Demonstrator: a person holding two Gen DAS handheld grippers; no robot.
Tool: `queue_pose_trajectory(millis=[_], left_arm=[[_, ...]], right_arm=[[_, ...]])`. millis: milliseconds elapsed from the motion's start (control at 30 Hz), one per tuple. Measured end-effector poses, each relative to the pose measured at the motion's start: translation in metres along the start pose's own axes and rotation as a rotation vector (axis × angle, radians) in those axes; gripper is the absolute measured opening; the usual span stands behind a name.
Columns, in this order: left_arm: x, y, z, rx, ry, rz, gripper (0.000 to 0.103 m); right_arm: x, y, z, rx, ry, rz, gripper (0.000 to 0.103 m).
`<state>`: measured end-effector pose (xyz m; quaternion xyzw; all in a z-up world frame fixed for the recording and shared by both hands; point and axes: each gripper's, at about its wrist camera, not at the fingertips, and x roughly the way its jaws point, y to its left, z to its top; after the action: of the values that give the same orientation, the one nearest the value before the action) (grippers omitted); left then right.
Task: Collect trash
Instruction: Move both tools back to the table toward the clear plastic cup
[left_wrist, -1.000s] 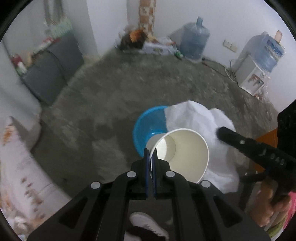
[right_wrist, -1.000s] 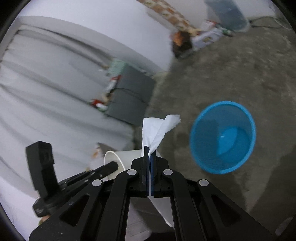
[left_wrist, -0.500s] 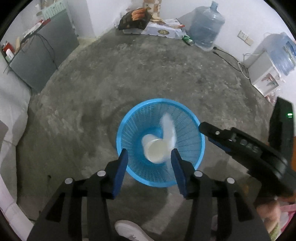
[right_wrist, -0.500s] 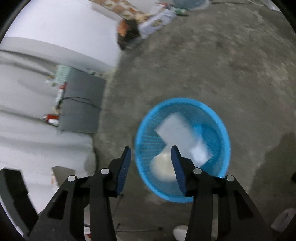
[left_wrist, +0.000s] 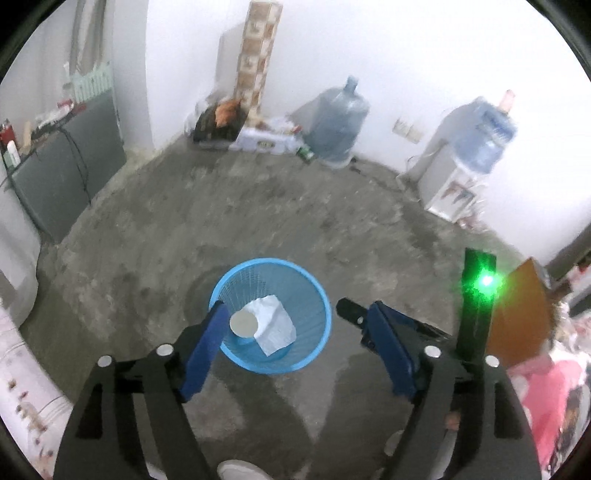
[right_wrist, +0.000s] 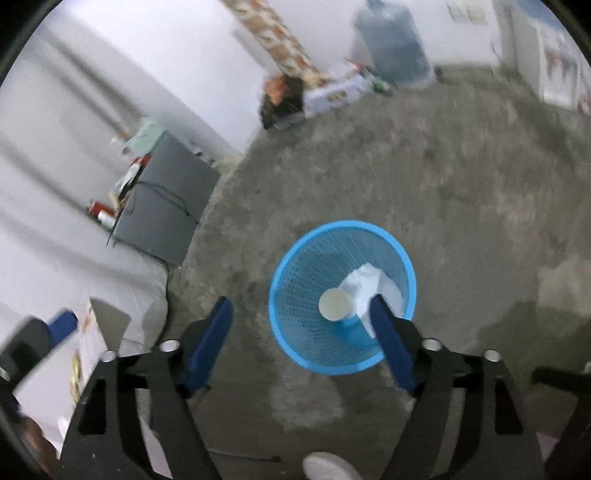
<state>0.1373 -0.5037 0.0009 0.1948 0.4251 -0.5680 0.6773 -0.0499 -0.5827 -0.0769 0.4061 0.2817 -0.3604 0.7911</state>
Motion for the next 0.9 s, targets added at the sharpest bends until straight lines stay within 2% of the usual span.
queue_pose_trajectory(millis=[33,100,300,467,533,633,700,833,900], left_arm=[[-0.019,0.001,-0.005,0.002,-0.018,-0.002,0.078],[-0.052,0.006,-0.017,-0.009,-0.045,-0.007,0.085],[-0.152,0.029,-0.073,-0.045,-0.156,0.086,0.095],[-0.232,0.055,-0.128,-0.148,-0.264,0.160,0.096],[-0.263,0.070,-0.152,-0.202,-0.320,0.195,0.097],[-0.303,0.091,-0.186,-0.281,-0.401,0.222,0.097],[-0.327,0.103,-0.212,-0.327,-0.450,0.250,0.097],[-0.372,0.120,-0.268,-0.382,-0.534,0.339,0.097],[-0.383,0.123,-0.285,-0.397,-0.556,0.366,0.097]], right_arm=[[-0.014,0.010,-0.006,-0.030,-0.028,0.004,0.091],[-0.033,0.023,-0.014,-0.065,-0.073,0.012,0.095],[-0.073,0.064,-0.041,-0.185,-0.152,-0.039,0.095],[-0.093,0.102,-0.062,-0.316,-0.232,-0.122,0.095],[-0.104,0.122,-0.075,-0.422,-0.277,-0.145,0.095],[-0.115,0.144,-0.089,-0.542,-0.320,-0.135,0.095],[-0.122,0.156,-0.098,-0.580,-0.334,-0.084,0.095],[-0.129,0.163,-0.107,-0.569,-0.267,0.171,0.095],[-0.130,0.168,-0.113,-0.560,-0.253,0.233,0.095]])
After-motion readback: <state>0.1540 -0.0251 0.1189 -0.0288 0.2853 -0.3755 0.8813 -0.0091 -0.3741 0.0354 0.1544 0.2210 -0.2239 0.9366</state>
